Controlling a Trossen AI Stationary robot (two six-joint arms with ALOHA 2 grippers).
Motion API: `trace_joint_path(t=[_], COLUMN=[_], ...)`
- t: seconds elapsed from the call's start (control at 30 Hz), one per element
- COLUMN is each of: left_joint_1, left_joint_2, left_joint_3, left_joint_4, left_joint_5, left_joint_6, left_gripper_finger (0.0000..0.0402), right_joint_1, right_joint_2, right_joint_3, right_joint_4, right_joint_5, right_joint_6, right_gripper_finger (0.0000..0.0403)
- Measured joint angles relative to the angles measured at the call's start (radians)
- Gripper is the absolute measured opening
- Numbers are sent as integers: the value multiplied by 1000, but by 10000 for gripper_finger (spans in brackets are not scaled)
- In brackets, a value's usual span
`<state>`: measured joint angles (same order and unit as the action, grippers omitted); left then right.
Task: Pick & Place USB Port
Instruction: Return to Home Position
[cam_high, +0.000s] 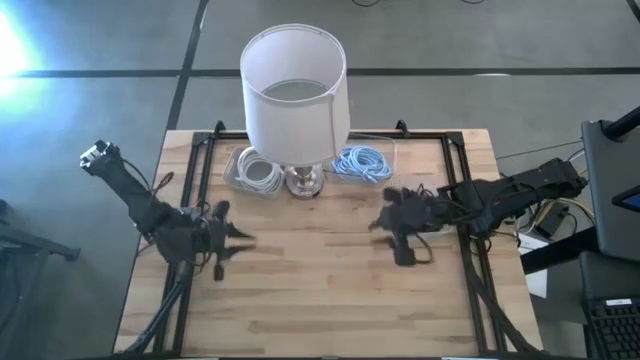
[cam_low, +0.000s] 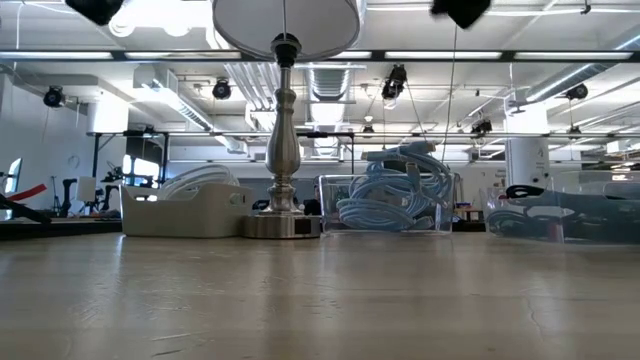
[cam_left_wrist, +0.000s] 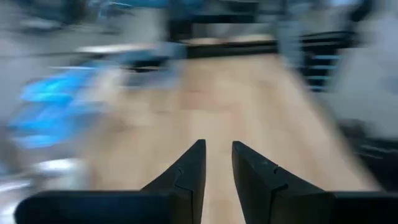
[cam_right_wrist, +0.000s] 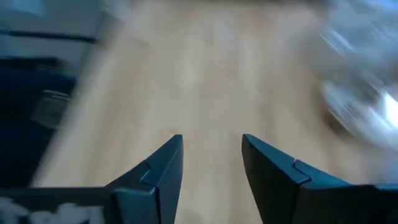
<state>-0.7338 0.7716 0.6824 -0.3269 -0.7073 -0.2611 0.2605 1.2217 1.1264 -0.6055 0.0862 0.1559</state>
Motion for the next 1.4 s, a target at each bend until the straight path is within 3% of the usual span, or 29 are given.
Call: trace_joint_path(t=[0.1,0.17,0.23,0.33,0.43,0.6,0.87,1.4], left_joint_1=[7,8,20,51,103,226,413,634], left_joint_2=[-13,-13,-14,-53,-131,-262,-424,-769], left_joint_3=[-71,-127,-172,-217,-236,-300,-469,-634], left_joint_4=[170,307,417,457,461,442,555,549], left_joint_5=[186,249,297,363,368,467,497,573], left_joint_6=[80,208,340,469,491,468,437,414], left_gripper_finger=[80,80,80,80,80,80,80,80], right_joint_1=[12,6,-8,-37,-71,-119,-188,-248], right_joint_2=[-13,-20,-31,-68,-125,-261,-444,-616], right_joint_3=[-58,-104,-150,-216,-282,-417,-690,-993], right_joint_4=[190,291,349,409,430,552,844,1113], right_joint_5=[-205,-329,-380,-375,-372,-372,-374,-409], right_joint_6=[-112,-182,-207,-208,-190,-201,-238,-175], right_gripper_finger=[152,148,143,137,132,126,127,106])
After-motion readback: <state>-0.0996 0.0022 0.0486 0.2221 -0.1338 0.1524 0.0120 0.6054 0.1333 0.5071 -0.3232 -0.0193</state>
